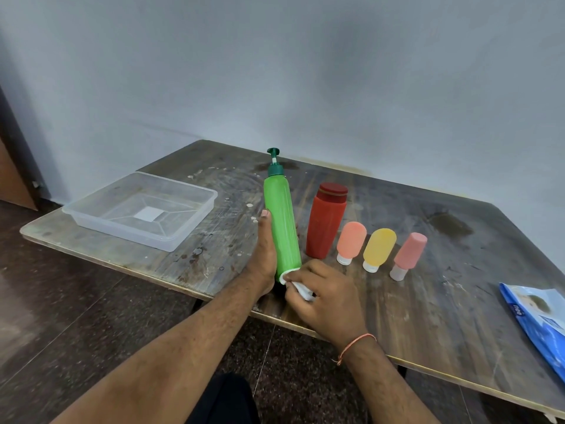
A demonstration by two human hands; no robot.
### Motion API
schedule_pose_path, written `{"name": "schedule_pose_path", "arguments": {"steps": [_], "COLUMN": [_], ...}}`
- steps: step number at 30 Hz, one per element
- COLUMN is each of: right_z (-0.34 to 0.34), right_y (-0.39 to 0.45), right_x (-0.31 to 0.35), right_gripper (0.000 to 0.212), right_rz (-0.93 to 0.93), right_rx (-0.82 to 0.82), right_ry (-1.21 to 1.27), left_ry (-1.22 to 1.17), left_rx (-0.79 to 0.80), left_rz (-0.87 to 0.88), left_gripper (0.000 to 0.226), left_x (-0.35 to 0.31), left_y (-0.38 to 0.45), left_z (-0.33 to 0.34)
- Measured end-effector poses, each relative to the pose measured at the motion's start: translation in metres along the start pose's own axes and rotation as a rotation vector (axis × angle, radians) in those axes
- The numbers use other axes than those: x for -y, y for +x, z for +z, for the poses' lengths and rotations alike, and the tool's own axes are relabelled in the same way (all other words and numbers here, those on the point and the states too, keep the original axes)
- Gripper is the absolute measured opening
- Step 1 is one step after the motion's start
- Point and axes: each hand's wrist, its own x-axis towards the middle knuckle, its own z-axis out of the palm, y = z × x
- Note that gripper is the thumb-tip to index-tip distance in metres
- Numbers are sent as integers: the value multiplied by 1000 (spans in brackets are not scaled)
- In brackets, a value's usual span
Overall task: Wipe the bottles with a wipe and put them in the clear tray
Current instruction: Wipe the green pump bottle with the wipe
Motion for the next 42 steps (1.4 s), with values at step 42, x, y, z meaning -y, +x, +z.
{"name": "schedule_pose_path", "arguments": {"steps": [42], "right_z": [12], "right_y": [11], "right_x": [9], "right_gripper": [7], "right_rz": [14], "right_rx": [-123], "right_ry": [-78], "left_ry": [-23], "left_rx": [-25], "left_rz": [0], "left_gripper": [78], "left_x": [-5], "left_y": [-2], "left_z": [0]}}
